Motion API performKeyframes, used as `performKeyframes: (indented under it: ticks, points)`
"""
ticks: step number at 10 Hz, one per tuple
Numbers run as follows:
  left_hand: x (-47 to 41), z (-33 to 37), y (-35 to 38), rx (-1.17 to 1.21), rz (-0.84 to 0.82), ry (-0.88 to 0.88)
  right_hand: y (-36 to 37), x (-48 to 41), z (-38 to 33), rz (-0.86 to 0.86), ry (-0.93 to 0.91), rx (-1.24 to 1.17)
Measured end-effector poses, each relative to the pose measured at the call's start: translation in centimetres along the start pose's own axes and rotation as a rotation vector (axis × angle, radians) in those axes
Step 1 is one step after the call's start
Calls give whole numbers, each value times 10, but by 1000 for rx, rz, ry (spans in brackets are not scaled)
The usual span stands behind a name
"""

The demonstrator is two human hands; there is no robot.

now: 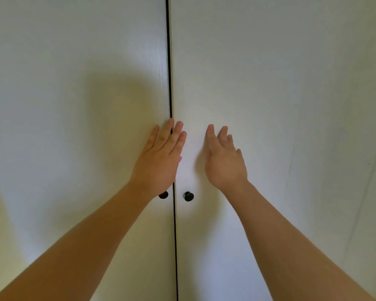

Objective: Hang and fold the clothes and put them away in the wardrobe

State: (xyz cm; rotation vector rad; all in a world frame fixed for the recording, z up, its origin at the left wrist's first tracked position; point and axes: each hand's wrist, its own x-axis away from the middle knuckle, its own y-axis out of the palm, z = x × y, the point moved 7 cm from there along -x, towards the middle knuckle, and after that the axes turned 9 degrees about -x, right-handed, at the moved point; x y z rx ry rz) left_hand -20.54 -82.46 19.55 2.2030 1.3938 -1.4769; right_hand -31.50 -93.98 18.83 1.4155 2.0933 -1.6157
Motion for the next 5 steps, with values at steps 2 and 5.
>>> performKeyframes:
  ticks: [2, 5]
  points:
    - [-7, 2, 27, -126, -170, -55, 4, -17, -1, -80, -8, 71]
    - [-6, 7, 19, -83, -301, -82, -23, -20, 6, -128, -60, -240]
